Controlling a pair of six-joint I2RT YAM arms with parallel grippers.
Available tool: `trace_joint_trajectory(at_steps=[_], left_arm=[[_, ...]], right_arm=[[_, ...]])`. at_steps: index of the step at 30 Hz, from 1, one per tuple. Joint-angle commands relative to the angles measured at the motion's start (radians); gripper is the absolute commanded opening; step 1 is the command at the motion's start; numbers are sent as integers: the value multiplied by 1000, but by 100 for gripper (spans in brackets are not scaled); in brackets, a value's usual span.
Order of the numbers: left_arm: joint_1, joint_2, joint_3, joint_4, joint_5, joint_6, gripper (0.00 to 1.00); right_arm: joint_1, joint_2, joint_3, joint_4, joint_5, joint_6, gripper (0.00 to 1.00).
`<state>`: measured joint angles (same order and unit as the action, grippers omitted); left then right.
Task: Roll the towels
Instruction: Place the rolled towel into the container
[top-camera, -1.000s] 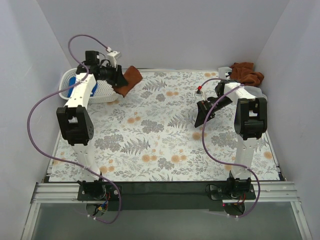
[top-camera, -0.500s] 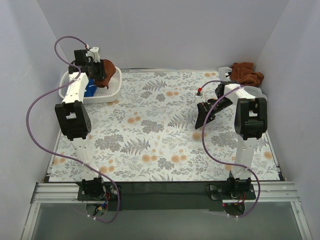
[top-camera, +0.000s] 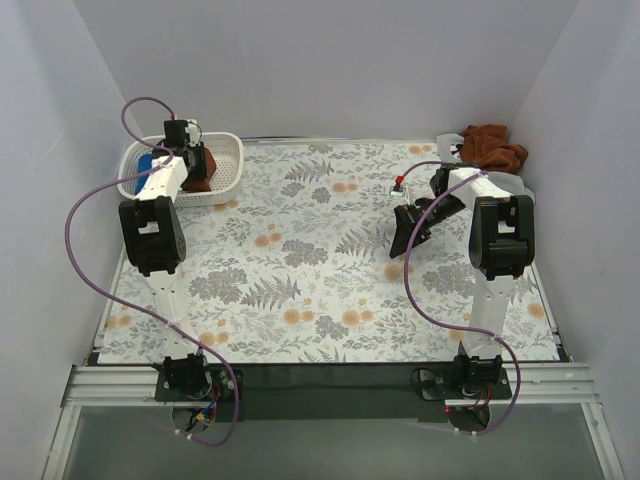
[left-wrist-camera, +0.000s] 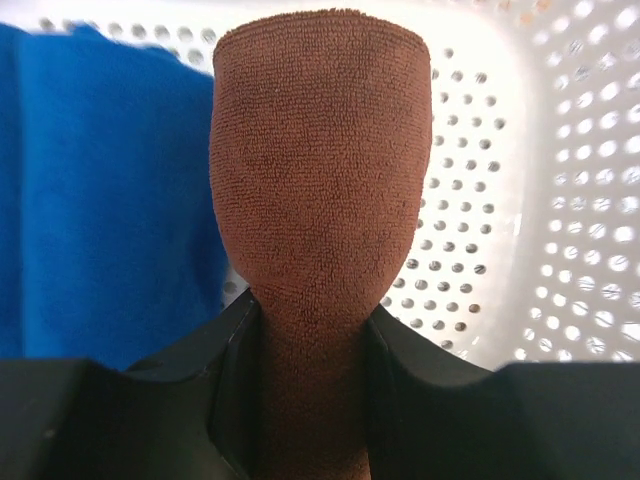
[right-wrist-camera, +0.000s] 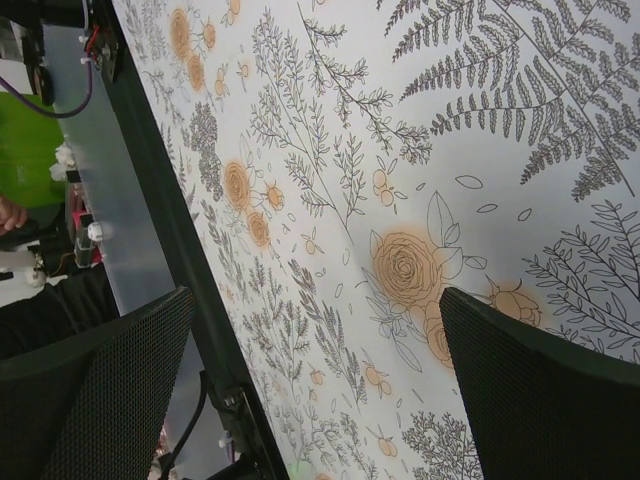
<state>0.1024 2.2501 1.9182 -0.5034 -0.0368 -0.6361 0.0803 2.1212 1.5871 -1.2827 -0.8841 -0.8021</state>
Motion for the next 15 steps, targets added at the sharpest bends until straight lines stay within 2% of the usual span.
trace_joint_trajectory(at_steps=[1, 15], left_arm=[[-33, -15, -19, 39, -69, -11, 0], [-72, 20, -50, 68, 23, -100, 1]], right_arm=[[-4, -4, -6, -12, -4, 9, 98], [-2, -14, -41, -10, 19, 1, 99]])
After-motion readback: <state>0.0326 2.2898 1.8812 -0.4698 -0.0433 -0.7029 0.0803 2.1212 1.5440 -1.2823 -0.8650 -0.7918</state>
